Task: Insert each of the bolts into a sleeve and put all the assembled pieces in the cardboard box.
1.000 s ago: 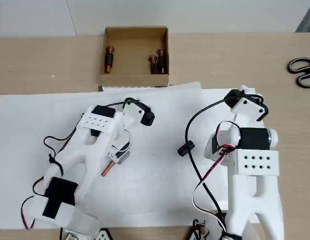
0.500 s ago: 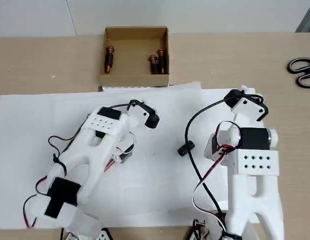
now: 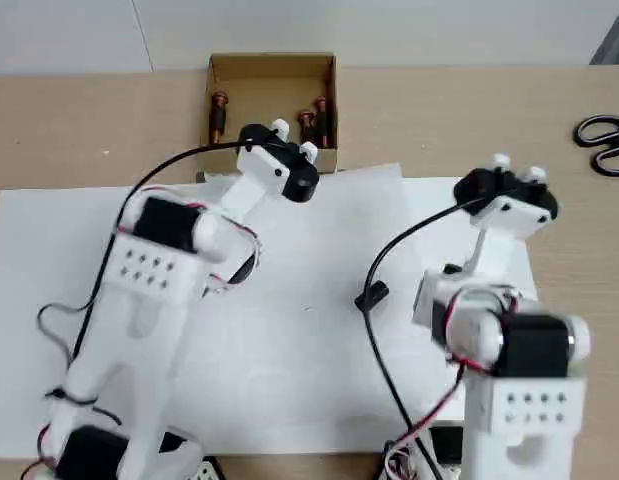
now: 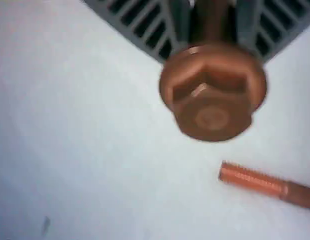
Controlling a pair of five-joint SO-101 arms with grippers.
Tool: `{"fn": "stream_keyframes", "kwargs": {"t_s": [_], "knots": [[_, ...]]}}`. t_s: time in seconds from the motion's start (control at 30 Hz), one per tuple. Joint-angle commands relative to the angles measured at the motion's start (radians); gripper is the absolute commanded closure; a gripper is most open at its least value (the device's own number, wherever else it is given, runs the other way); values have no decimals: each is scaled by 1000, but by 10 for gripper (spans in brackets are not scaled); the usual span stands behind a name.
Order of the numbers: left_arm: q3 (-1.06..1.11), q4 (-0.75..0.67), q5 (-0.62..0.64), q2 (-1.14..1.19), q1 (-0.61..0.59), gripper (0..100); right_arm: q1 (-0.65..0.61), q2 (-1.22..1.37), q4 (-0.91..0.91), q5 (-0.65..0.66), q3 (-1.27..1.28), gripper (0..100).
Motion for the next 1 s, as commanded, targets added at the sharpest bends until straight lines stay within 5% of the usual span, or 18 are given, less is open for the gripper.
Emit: {"fn": "stream_keyframes", "kwargs": {"t_s": [0.0,0.17,0.4,0.6,0.97], "knots": [[-41,66,11,-114,-6,995,-25,-70,12,83,-48,995],[-35,66,18,-261,-25,995,-50,-111,4,227,-20,995],[-21,2,-206,-562,-55,995,-61,-170,-8,434,43,993],[213,-219,-201,-856,-132,995,-154,-282,-114,417,141,994],[783,-489,120,-1468,-175,995,-272,-667,-450,384,611,995]]}}
